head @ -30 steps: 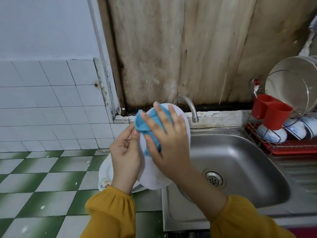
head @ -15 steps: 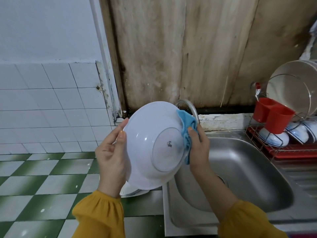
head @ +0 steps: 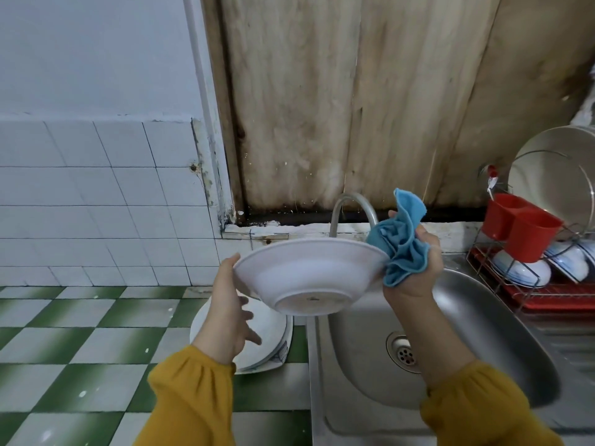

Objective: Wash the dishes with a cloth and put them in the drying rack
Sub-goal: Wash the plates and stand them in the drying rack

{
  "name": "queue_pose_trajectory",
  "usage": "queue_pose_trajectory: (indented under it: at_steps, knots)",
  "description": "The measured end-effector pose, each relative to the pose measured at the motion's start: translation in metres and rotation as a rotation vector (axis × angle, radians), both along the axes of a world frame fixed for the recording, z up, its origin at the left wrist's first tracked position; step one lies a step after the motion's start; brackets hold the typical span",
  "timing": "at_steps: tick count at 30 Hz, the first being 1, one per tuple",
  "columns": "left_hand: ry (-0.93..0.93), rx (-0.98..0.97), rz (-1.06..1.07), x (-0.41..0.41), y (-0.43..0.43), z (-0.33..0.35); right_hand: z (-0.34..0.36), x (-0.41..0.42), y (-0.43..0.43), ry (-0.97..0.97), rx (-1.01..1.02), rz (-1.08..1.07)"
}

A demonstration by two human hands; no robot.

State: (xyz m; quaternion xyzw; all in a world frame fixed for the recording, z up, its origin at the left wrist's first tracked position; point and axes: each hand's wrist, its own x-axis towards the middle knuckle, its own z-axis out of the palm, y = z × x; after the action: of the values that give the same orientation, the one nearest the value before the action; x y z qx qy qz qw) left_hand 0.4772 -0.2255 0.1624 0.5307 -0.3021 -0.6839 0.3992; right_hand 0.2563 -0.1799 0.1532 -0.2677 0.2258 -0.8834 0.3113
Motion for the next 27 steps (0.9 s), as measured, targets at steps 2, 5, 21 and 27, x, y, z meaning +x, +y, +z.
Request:
queue_pose_trajectory:
  at_steps: [2,5,21,27]
  knots:
    - [0.170,0.090,-0.121,0.006,-0.001,0.001,0.007,0.000,0.006,0.150,0.035,0.072]
    - [0.457,0.181,-0.092,0.011,-0.002,-0.001,0.007,0.001,0.012,0.452,0.104,0.118]
    - [0.394,-0.330,-0.175,-0.017,0.040,-0.007,-0.023,0.084,-0.013,1.222,0.633,-0.205]
    - [0.450,-0.397,0.024,0.011,0.029,-0.002,-0.063,0.090,0.023,1.778,0.284,-0.015]
